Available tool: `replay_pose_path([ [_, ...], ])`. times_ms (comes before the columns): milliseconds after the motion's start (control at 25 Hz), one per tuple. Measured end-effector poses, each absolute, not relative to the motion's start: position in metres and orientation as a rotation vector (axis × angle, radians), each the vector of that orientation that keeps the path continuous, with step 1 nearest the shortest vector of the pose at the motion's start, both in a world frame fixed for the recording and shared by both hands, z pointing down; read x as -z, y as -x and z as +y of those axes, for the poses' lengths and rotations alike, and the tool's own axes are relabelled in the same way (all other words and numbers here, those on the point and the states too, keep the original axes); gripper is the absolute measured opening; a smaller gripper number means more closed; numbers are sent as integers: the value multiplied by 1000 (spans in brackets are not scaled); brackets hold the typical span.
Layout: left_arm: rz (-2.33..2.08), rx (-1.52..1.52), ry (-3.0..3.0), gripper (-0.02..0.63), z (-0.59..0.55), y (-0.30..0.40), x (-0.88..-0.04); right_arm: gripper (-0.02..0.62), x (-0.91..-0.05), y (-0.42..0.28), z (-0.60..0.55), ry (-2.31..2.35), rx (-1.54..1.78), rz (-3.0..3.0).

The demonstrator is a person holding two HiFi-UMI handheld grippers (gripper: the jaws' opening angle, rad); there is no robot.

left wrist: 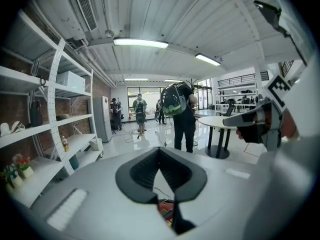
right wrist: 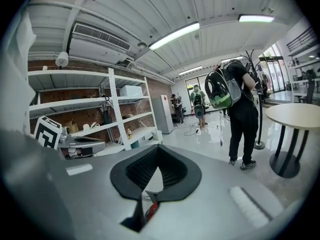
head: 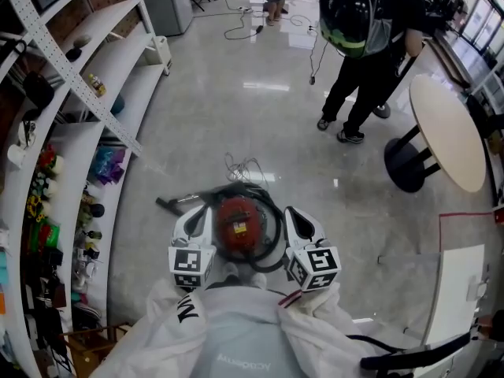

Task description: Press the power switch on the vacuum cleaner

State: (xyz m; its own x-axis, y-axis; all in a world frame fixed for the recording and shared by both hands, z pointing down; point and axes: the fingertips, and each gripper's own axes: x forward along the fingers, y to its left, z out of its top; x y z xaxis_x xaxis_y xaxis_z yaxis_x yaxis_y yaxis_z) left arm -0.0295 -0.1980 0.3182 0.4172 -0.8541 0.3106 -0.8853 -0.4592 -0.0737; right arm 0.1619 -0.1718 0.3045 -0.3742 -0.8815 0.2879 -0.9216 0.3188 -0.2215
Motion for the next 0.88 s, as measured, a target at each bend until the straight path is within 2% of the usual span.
replay_pose_path([
  [880,-1632,-529,-2553,0,-154,32,-319,0,-320,-168,-139,-1608,-568,-2478],
])
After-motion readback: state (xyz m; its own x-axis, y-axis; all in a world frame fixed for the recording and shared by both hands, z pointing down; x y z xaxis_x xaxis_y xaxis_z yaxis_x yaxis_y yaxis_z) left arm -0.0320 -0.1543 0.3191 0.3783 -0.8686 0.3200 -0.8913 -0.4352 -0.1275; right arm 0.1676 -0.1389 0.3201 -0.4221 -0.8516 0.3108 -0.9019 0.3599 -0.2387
